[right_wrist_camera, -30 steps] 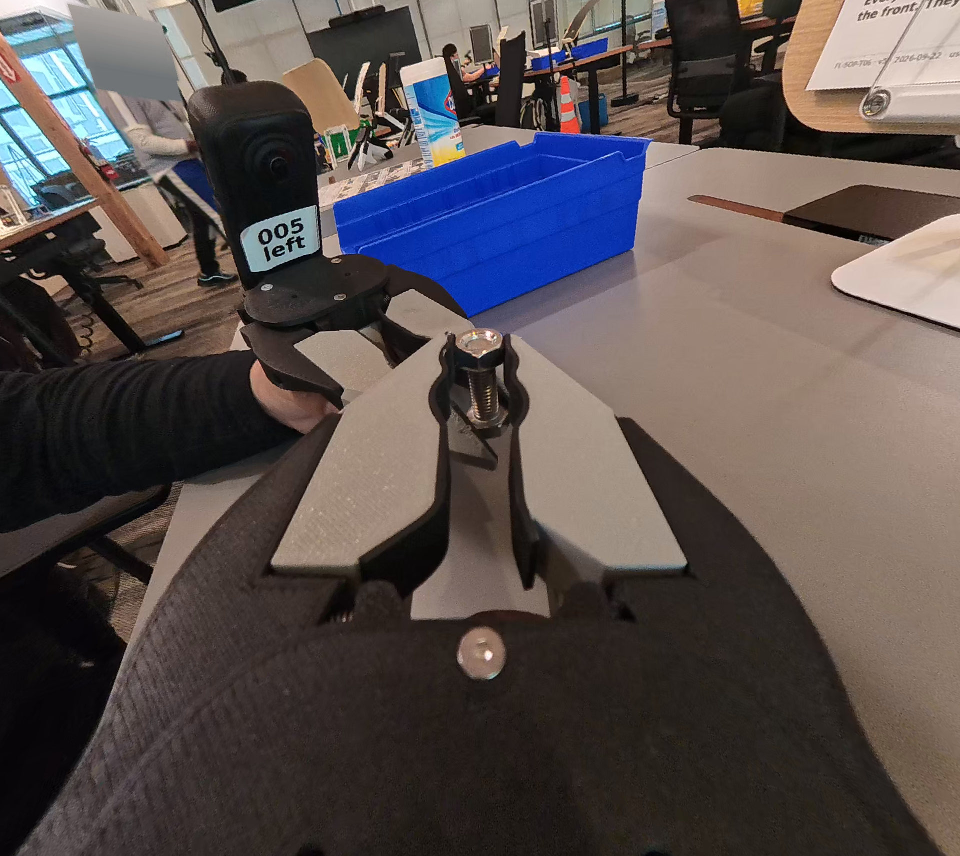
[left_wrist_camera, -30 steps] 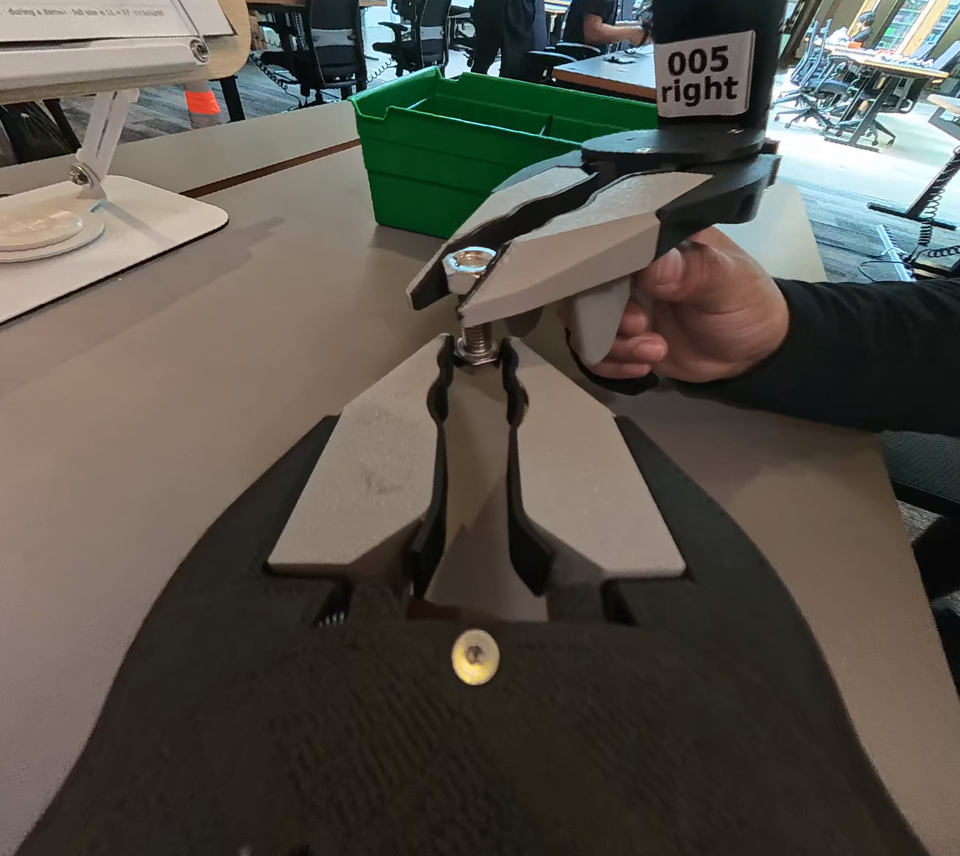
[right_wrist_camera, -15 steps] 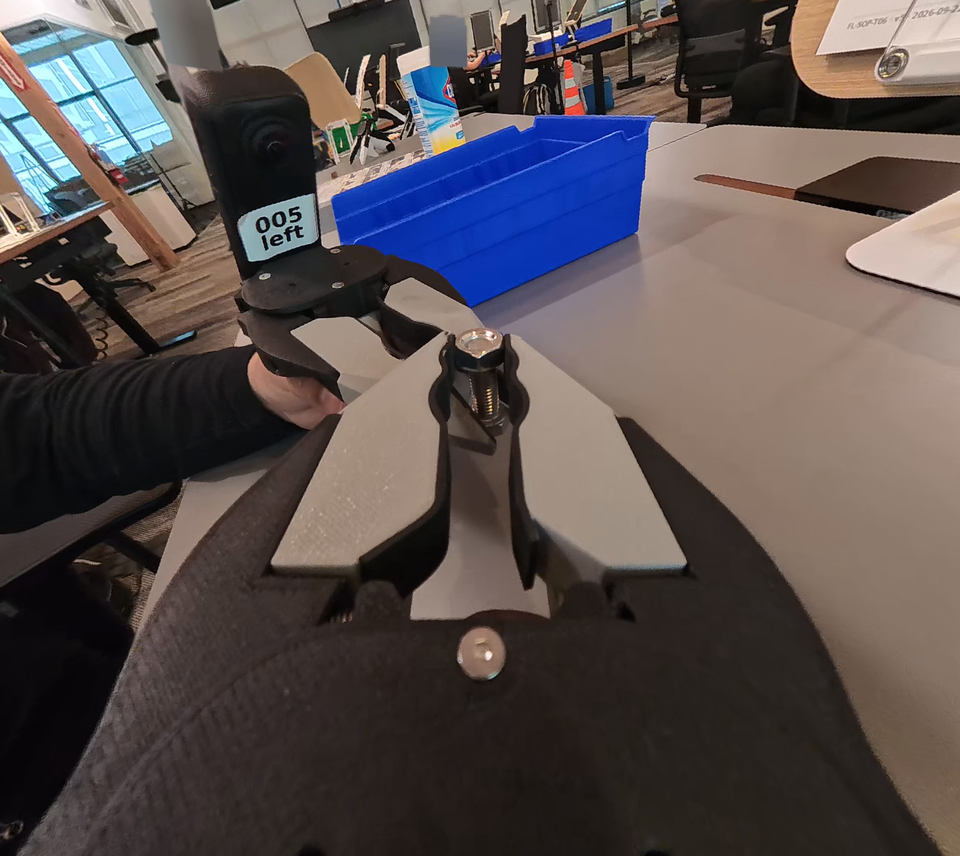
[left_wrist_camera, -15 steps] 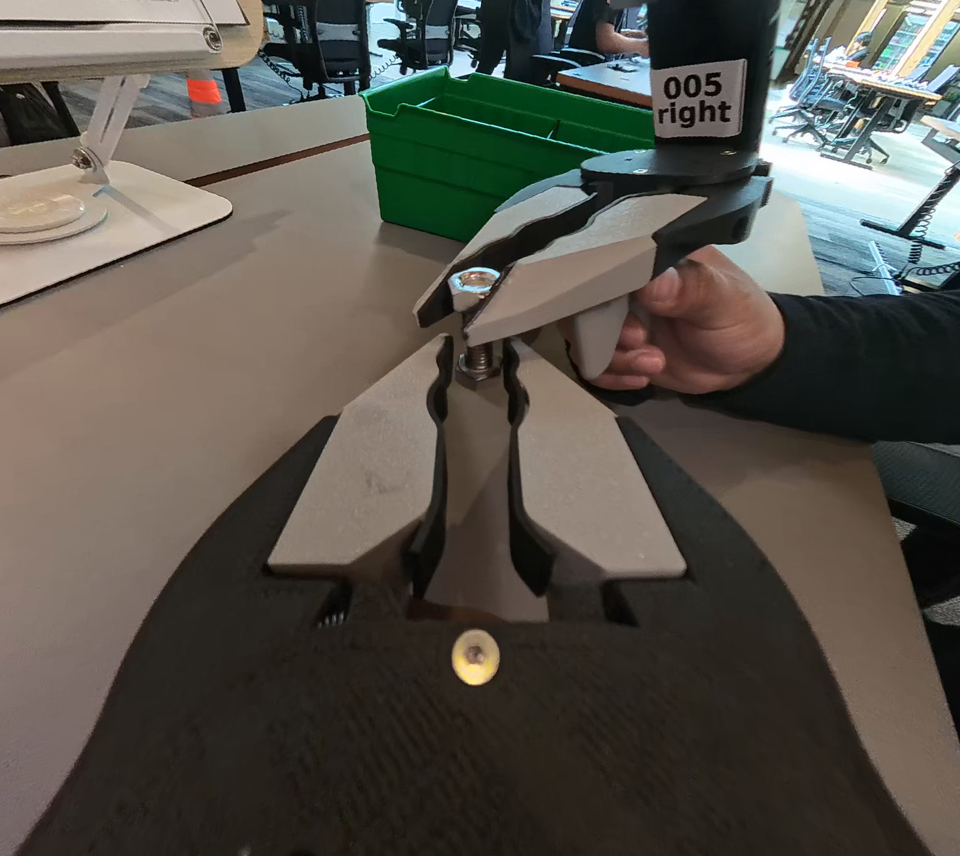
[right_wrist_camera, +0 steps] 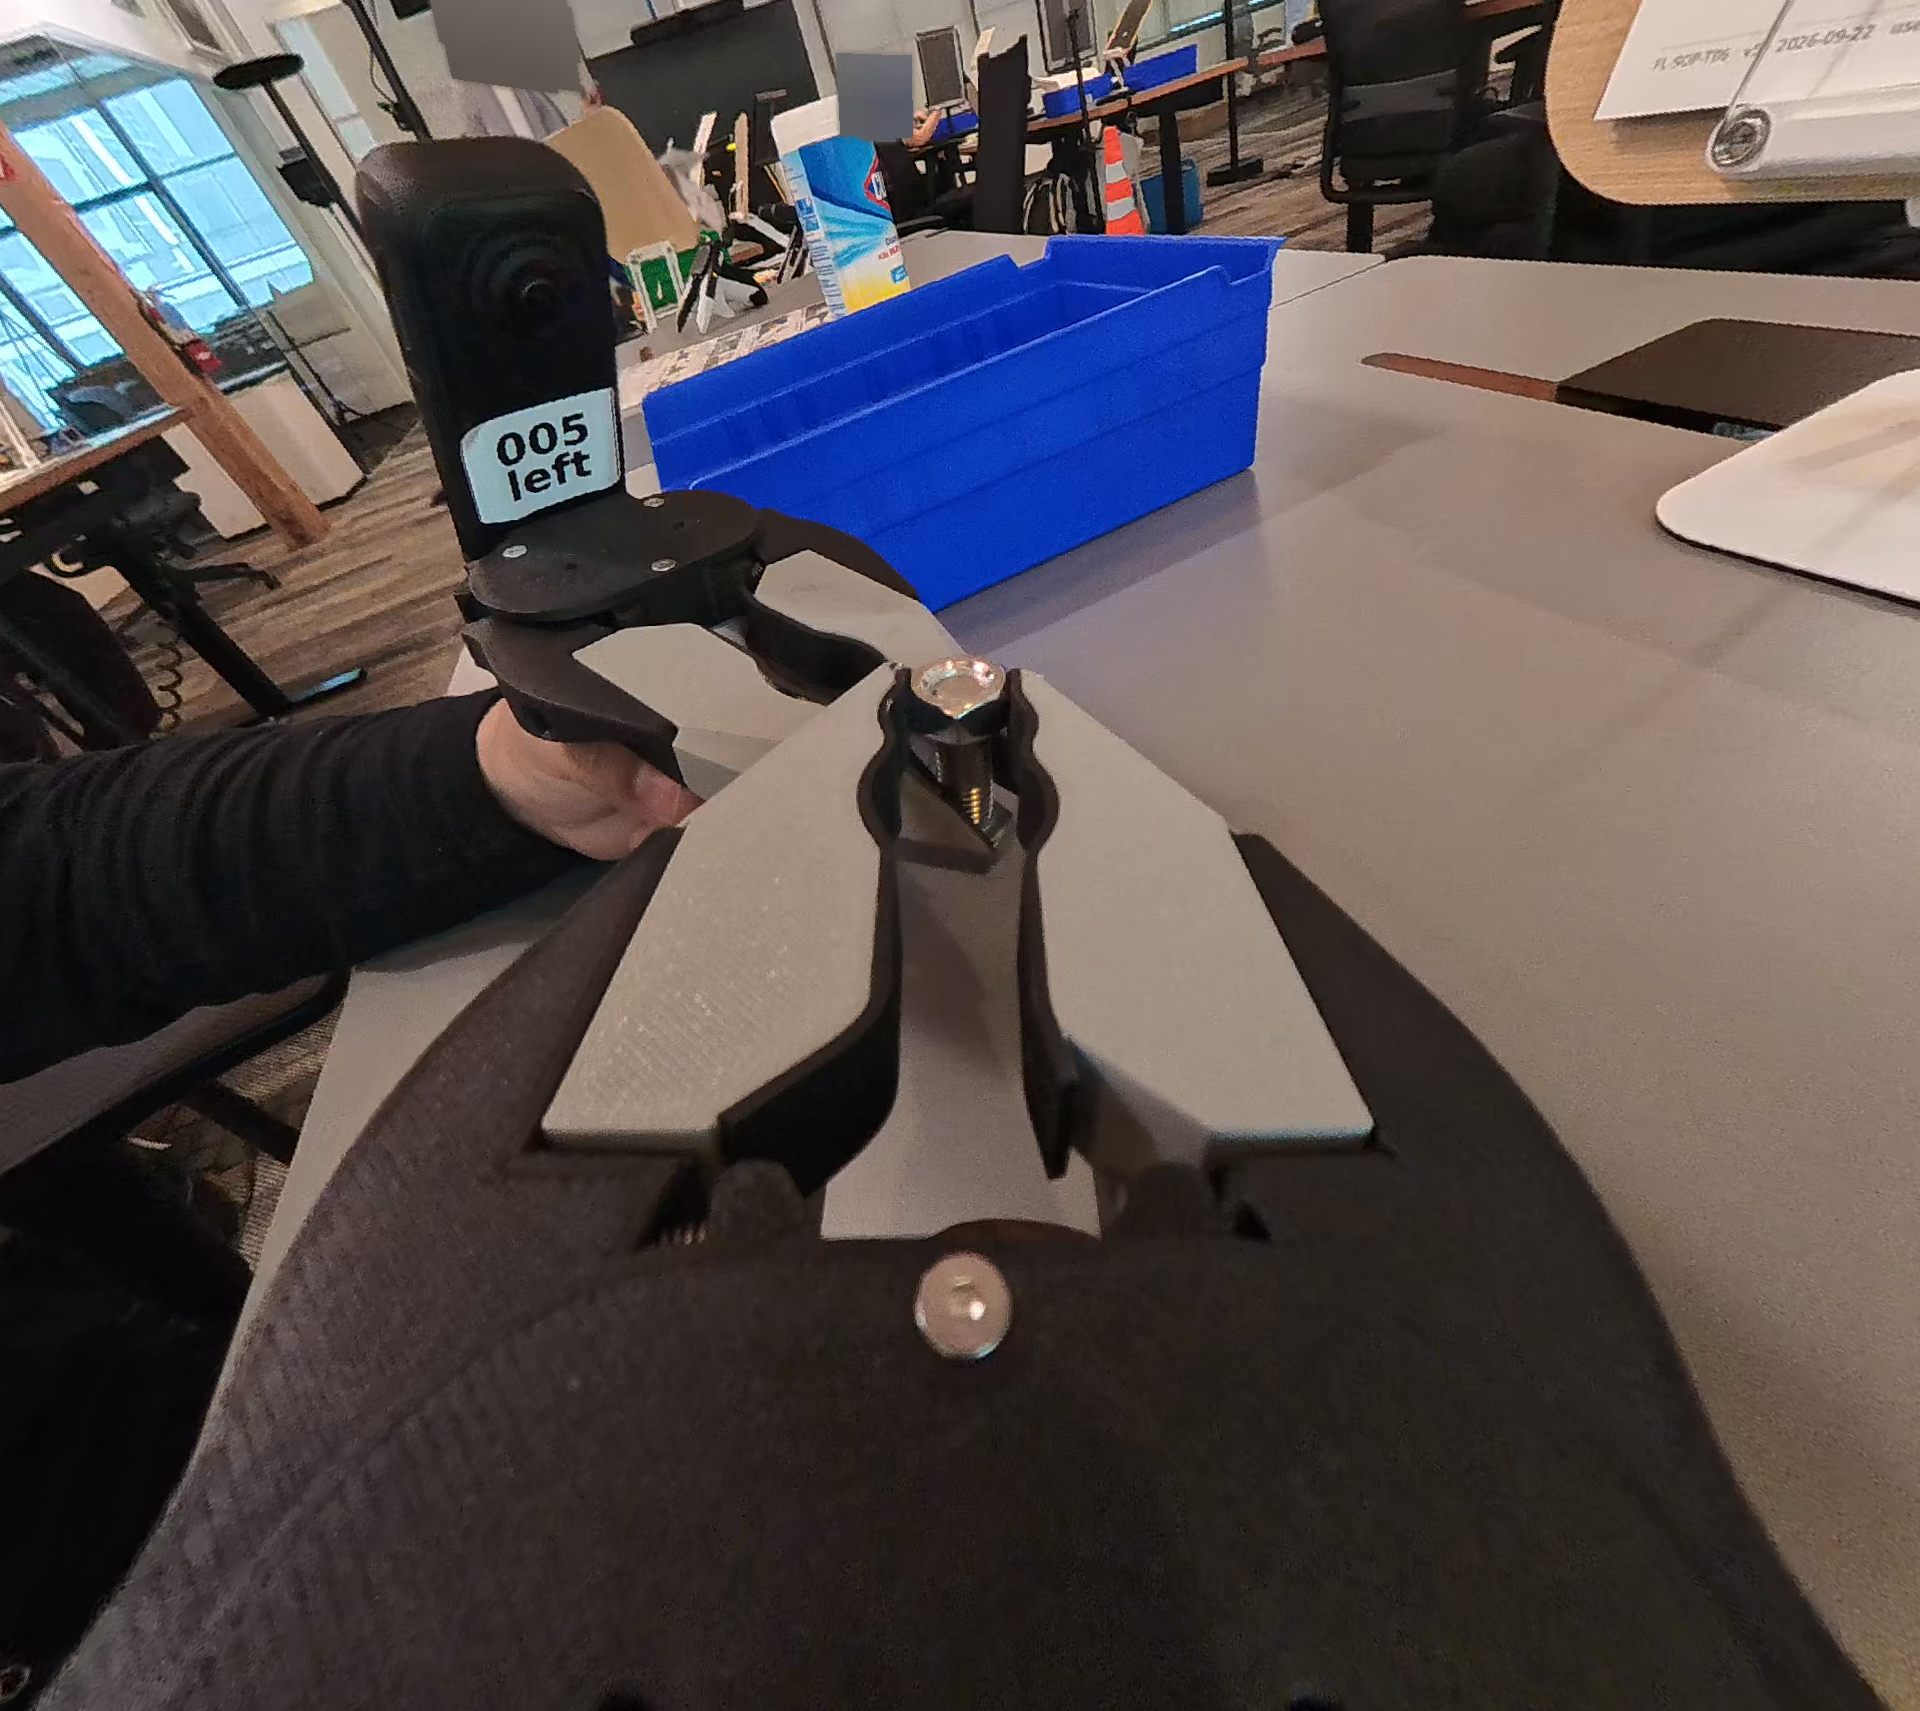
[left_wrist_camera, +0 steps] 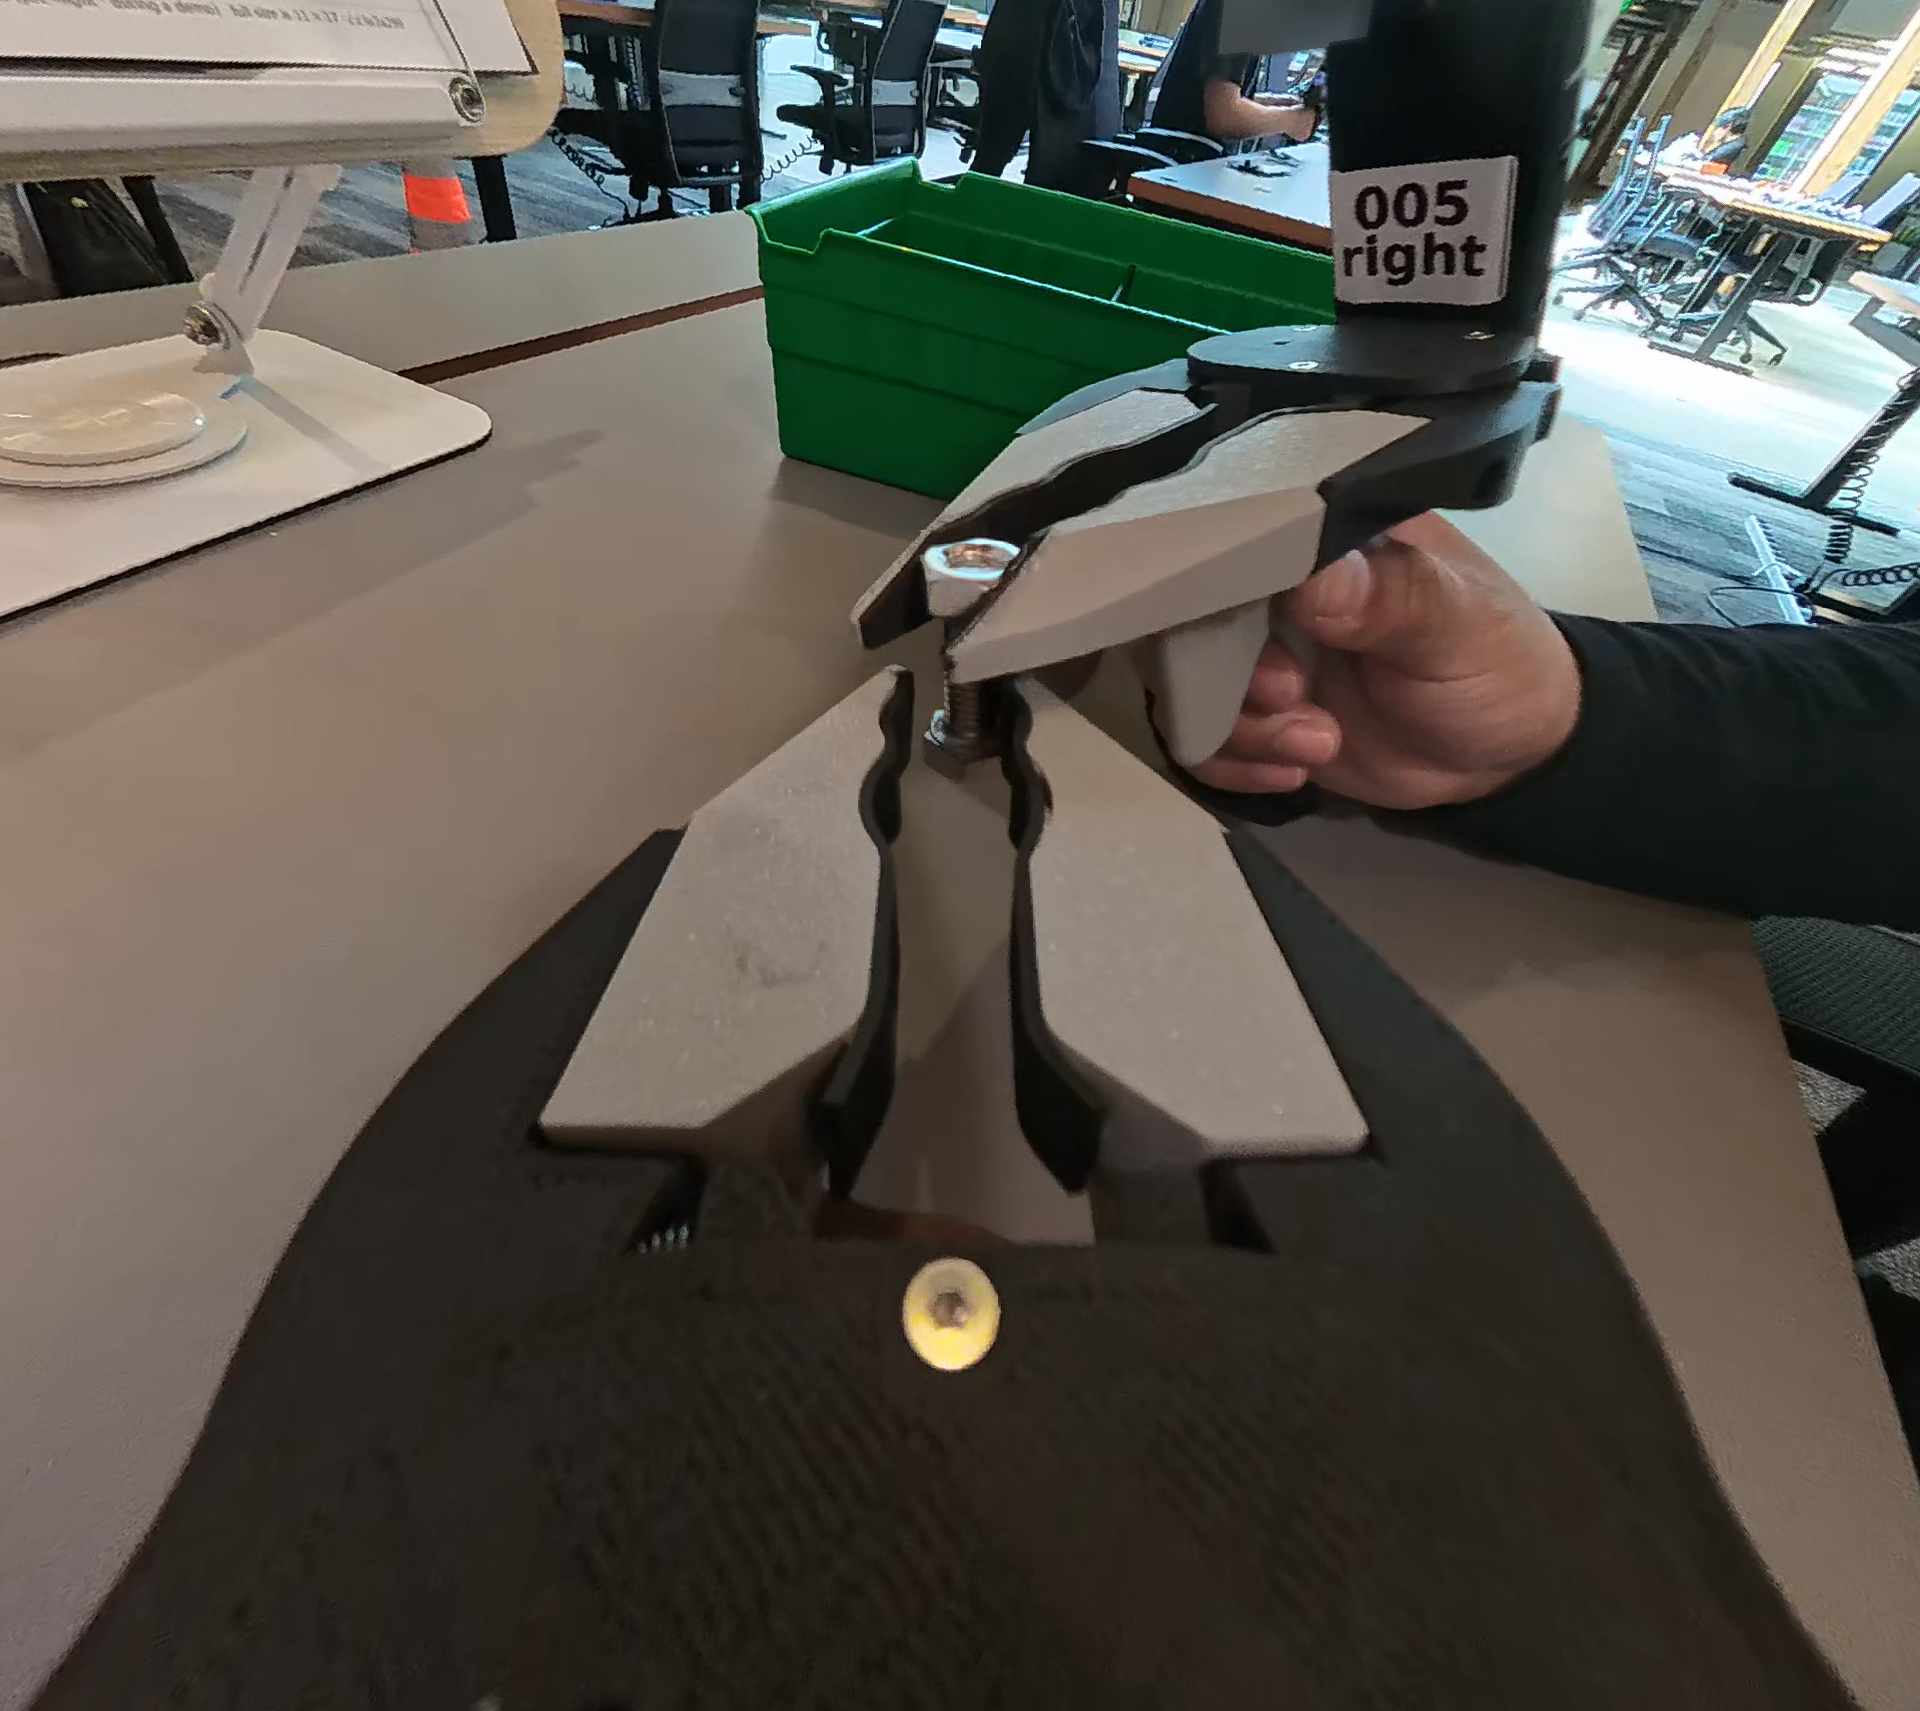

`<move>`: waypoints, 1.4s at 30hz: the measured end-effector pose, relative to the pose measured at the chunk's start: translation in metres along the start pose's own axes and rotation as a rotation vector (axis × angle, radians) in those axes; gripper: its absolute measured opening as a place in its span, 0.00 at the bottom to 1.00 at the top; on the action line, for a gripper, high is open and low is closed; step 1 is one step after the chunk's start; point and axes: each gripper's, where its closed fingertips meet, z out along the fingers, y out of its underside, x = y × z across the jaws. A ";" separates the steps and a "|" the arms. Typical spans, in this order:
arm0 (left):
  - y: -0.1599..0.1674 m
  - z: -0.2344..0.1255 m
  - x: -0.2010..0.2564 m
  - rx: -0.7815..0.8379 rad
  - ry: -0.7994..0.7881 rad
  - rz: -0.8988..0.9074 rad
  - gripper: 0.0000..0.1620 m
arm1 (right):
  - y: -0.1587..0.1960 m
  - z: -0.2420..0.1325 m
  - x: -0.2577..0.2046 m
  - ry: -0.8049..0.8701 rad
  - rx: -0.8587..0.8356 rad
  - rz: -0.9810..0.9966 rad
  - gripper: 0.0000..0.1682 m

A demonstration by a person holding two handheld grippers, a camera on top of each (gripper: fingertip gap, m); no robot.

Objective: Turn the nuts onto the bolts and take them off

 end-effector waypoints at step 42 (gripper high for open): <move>-0.003 -0.001 -0.004 0.013 -0.046 0.025 0.19 | -0.002 -0.002 -0.003 0.017 -0.007 -0.002 0.09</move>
